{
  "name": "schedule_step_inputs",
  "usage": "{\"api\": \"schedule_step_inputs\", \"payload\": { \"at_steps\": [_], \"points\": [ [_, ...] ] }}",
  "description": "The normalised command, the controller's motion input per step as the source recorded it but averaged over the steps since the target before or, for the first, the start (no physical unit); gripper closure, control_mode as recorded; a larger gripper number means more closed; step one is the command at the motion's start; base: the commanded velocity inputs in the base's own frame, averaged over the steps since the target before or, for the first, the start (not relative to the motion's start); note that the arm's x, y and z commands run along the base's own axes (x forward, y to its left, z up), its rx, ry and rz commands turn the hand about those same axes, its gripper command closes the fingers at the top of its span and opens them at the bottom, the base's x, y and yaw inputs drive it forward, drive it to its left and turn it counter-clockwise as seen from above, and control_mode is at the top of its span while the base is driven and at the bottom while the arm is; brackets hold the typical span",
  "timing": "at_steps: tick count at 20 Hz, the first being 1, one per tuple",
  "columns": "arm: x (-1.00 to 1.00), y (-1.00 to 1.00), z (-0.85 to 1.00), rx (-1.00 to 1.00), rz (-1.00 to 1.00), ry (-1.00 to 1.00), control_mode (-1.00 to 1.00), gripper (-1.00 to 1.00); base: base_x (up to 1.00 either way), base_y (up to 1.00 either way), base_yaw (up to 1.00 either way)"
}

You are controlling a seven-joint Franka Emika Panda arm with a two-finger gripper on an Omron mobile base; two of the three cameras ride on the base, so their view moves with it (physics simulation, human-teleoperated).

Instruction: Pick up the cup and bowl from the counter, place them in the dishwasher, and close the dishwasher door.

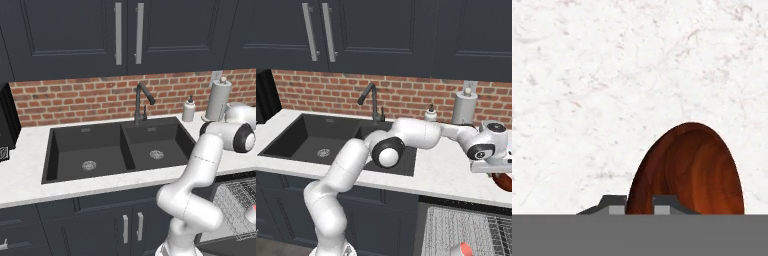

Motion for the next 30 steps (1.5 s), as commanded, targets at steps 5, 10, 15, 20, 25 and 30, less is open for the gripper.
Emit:
{"api": "schedule_step_inputs", "payload": {
  "at_steps": [5,10,15,20,25,30],
  "points": [
    [-1.00,0.40,0.26,0.24,0.00,-0.15,-1.00,1.00,0.00,0.00,0.00],
    [-1.00,0.59,-0.13,0.20,0.02,-0.17,-1.00,1.00,0.00,0.00,0.00],
    [-1.00,0.68,-0.51,0.02,0.07,-0.29,-1.00,1.00,0.00,0.00,0.00],
    [-0.91,0.95,-0.85,-0.01,0.17,-0.29,-1.00,1.00,0.00,0.00,0.00],
    [-0.41,0.88,-1.00,-0.13,0.15,-0.25,-1.00,1.00,0.00,0.00,0.00],
    [-0.05,0.13,-0.67,-0.04,0.16,-0.28,-1.00,1.00,0.00,0.00,0.00]
  ]
}}
